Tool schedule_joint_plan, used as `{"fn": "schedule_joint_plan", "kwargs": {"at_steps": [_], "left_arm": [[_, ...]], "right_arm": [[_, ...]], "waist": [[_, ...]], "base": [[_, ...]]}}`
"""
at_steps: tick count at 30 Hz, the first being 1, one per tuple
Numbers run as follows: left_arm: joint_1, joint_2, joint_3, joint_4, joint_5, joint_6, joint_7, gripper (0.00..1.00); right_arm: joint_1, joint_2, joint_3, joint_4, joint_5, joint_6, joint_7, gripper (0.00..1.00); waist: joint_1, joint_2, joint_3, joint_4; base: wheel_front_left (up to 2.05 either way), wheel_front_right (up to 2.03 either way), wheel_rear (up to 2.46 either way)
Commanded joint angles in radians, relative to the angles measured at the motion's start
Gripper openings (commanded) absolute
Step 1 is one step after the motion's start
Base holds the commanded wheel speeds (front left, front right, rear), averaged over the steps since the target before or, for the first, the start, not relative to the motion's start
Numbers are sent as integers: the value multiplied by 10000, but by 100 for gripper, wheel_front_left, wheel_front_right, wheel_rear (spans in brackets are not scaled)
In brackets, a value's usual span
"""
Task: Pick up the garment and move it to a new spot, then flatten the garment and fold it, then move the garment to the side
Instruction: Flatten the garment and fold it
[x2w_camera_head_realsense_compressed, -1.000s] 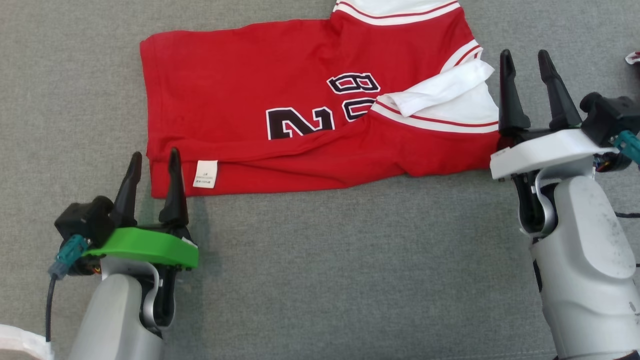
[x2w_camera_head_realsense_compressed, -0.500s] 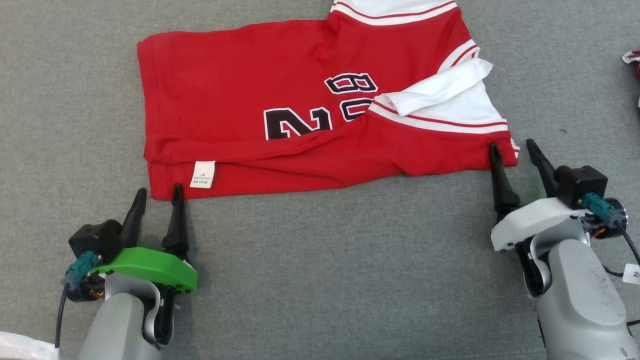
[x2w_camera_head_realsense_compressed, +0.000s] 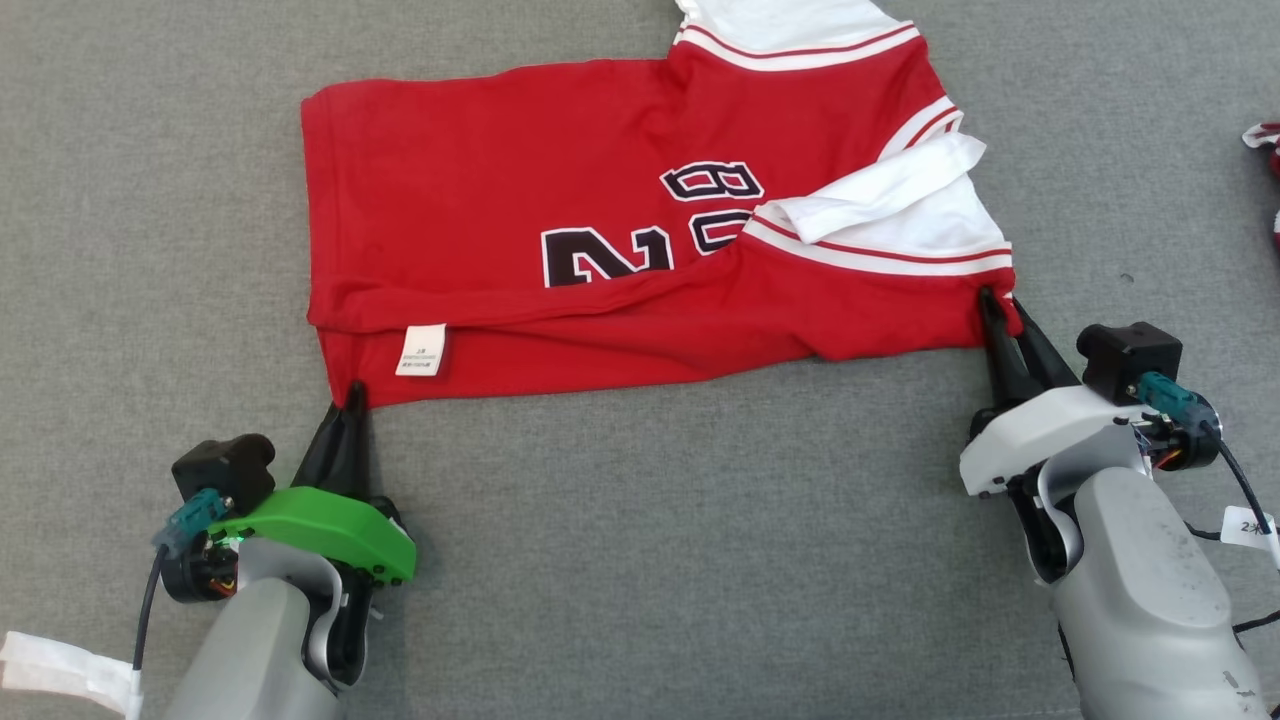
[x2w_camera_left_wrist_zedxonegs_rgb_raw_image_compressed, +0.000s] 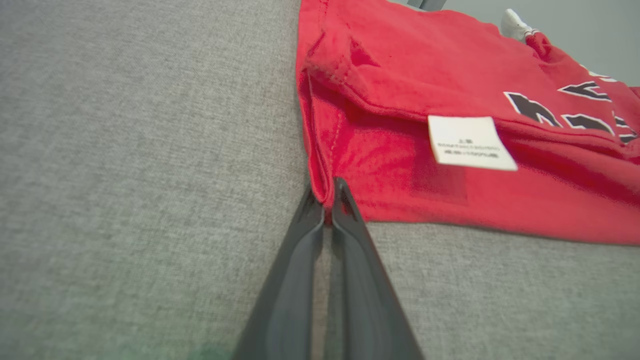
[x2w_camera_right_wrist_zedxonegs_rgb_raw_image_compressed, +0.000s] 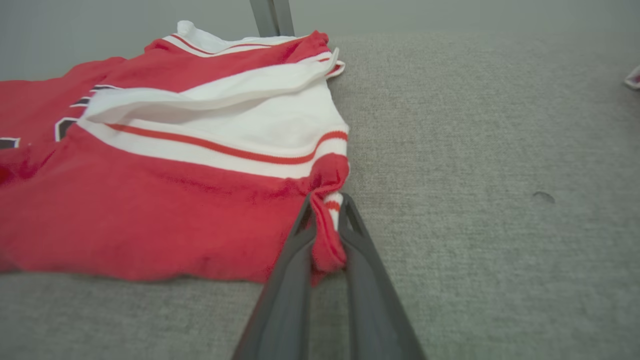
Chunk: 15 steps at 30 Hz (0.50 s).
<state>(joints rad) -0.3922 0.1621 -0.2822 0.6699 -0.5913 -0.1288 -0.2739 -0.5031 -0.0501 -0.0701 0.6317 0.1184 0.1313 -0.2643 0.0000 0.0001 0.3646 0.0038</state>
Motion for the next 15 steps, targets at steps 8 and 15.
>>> {"fn": "schedule_joint_plan", "kwargs": {"at_steps": [8,15], "left_arm": [[-120,284,1241,-1805,275,-28,100,0],[551,238,1753,-2418,919,-19,102,0]], "right_arm": [[-419,-98,108,-696,885,-14,3,0],[-470,-783,720,-727,2063,-16,589,0]], "waist": [[0,-1,-822,138],[0,-1,-1670,172]], "base": [[0,0,0],[0,0,0]]}}
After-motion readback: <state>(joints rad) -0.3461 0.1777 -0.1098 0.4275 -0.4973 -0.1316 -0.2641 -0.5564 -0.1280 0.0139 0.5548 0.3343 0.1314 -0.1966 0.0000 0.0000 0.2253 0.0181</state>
